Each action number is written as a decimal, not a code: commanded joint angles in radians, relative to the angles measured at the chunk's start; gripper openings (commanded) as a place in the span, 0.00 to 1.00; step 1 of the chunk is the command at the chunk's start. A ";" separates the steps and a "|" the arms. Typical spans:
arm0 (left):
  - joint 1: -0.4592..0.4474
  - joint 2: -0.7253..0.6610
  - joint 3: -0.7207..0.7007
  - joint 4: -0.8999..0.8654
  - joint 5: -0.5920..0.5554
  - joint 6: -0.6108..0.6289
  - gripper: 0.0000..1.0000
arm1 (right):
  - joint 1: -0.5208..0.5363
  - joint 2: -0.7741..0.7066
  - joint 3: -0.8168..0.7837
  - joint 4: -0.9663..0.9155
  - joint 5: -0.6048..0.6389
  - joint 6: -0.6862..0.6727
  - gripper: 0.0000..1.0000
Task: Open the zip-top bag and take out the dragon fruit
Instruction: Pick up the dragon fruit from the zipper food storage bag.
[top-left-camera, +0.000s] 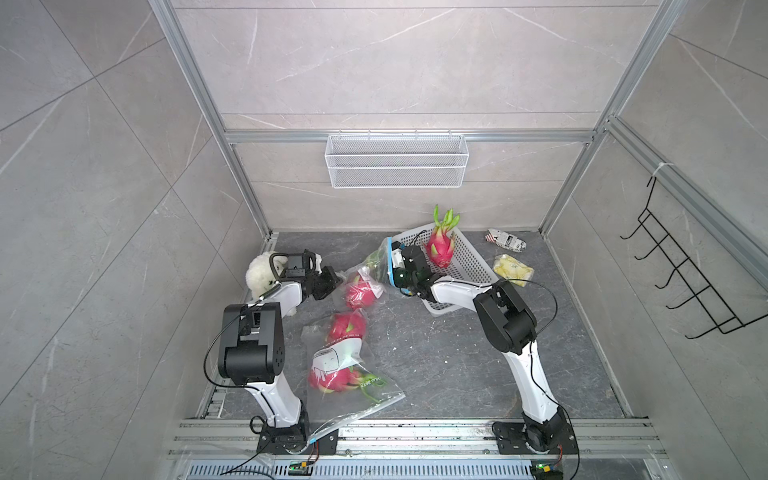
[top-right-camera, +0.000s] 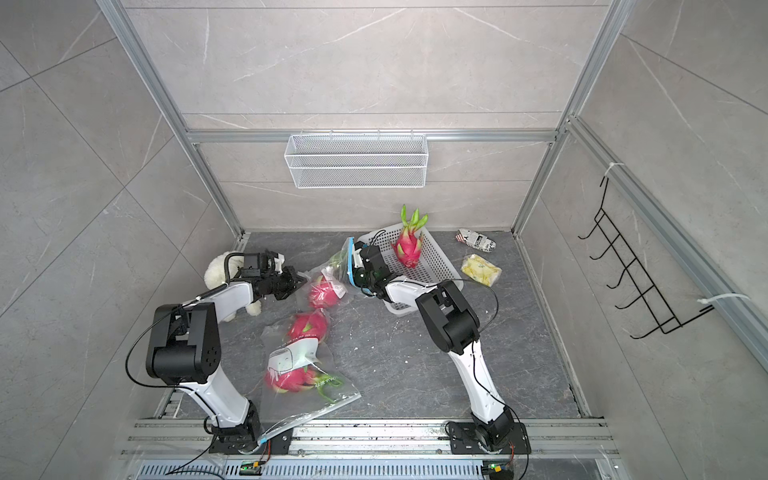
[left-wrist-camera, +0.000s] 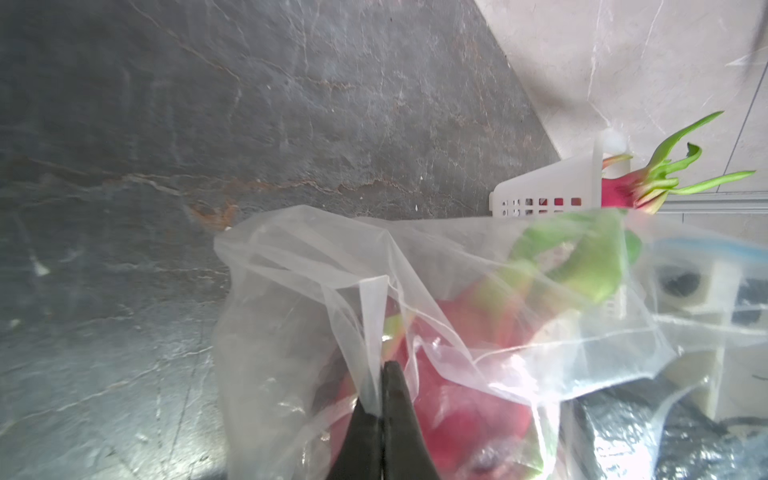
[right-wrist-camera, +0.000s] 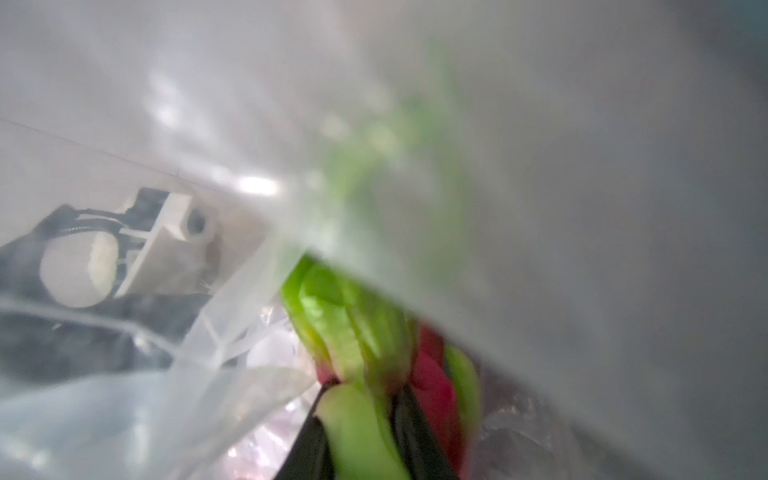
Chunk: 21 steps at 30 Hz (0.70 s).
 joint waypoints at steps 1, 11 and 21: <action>0.014 -0.049 -0.007 -0.018 -0.029 0.017 0.00 | 0.005 -0.110 -0.050 0.125 -0.040 0.016 0.25; 0.043 -0.076 -0.017 -0.018 -0.051 0.010 0.00 | -0.002 -0.222 -0.169 0.160 -0.001 -0.036 0.31; 0.060 -0.089 -0.030 -0.018 -0.076 0.004 0.00 | -0.004 -0.245 -0.197 0.163 0.031 -0.070 0.10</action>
